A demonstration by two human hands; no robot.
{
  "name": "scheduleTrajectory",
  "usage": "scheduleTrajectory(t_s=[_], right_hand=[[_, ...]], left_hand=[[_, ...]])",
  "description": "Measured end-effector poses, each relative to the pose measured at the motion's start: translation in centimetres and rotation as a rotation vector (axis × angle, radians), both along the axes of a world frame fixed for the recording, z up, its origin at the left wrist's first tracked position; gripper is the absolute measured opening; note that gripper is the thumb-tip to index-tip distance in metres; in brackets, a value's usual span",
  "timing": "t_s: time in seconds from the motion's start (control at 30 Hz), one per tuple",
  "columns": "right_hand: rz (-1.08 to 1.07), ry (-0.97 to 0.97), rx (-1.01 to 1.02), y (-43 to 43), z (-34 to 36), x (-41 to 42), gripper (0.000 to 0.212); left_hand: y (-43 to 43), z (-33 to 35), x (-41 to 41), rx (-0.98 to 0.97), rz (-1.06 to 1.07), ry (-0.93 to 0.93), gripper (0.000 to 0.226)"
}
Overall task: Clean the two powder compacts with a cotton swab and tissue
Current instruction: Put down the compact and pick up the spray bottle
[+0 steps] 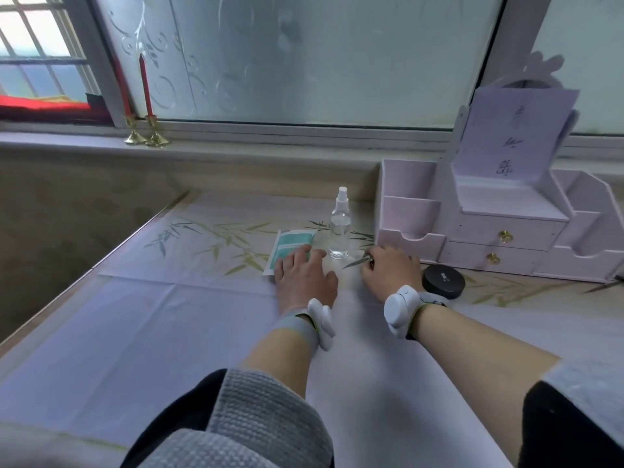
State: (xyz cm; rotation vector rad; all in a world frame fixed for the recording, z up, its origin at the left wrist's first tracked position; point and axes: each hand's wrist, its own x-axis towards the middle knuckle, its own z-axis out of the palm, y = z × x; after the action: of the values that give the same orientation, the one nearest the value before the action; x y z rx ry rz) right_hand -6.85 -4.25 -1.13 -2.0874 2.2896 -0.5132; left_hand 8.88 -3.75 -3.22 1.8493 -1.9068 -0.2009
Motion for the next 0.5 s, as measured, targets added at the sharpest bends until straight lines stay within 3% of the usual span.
scheduleTrajectory(t_s=[0.13, 0.3, 0.5], right_hand=[[0.042, 0.109, -0.030, -0.2, 0.0, 0.3, 0.037], [0.091, 0.089, -0.092, -1.6, 0.5, 1.2, 0.044], [0.086, 0.101, -0.027, -3.2, 1.0, 2.2, 0.027]], left_hand=[[-0.6, 0.1, -0.7, -0.078, 0.052, 0.151, 0.047], [-2.5, 1.4, -1.4, -0.119, 0.034, 0.393, 0.055], [-4.3, 2.8, -3.6, -0.149, -0.009, 0.542, 0.054]])
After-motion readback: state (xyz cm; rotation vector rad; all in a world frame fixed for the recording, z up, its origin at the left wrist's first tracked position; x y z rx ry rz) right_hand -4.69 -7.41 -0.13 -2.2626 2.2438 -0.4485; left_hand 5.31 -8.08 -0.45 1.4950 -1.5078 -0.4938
